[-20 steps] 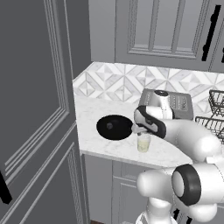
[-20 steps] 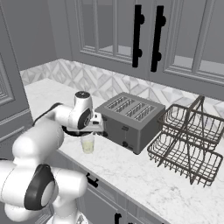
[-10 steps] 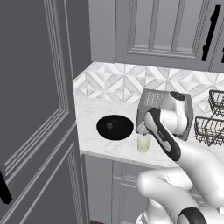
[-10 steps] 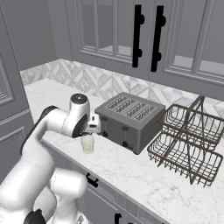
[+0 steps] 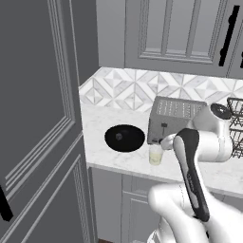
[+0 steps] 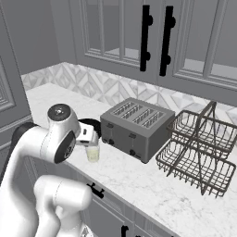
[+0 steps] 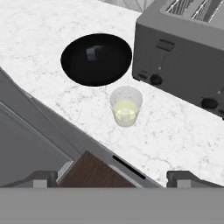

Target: Grab a lemon wedge from the fridge and one ice cube from the ice bowl, and put them in the glass of lemonade.

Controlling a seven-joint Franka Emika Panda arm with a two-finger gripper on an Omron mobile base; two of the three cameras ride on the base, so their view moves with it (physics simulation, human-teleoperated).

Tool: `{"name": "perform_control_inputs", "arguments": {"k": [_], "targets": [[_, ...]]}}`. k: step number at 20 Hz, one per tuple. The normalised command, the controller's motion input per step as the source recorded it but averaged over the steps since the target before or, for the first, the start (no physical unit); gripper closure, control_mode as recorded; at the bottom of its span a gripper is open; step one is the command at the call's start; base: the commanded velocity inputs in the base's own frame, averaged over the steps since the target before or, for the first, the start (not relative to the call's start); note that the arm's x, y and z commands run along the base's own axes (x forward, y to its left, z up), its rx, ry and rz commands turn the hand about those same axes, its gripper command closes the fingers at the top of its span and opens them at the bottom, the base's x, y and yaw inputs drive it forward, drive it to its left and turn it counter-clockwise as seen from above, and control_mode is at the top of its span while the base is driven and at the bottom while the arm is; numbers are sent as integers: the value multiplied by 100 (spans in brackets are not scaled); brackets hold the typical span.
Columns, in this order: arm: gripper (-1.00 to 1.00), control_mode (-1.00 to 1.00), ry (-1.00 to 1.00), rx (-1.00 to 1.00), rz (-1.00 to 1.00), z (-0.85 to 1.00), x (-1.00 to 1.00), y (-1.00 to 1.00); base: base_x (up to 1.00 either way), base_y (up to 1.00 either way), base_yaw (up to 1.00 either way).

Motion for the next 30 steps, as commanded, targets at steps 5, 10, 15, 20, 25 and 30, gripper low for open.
{"name": "perform_control_inputs", "arguments": {"k": [5, 10, 15, 20, 25, 30], "targets": [[-100, -100, 9, 0, -8, -4, -6, 0, 0, 0, 0], [-100, 100, 0, 0, 0, 0, 0, 0, -47, 0, 0], [-100, 100, 0, 0, 0, 0, 0, 0, -100, -9, 3], [-100, 100, 0, 0, 0, 0, 0, 0, -32, -1, 83], [-100, 100, 0, 0, 0, 0, 0, 0, 0, 0, 100], [-100, 100, 0, 0, 0, 0, 0, 0, -1, 0, 100]]}}
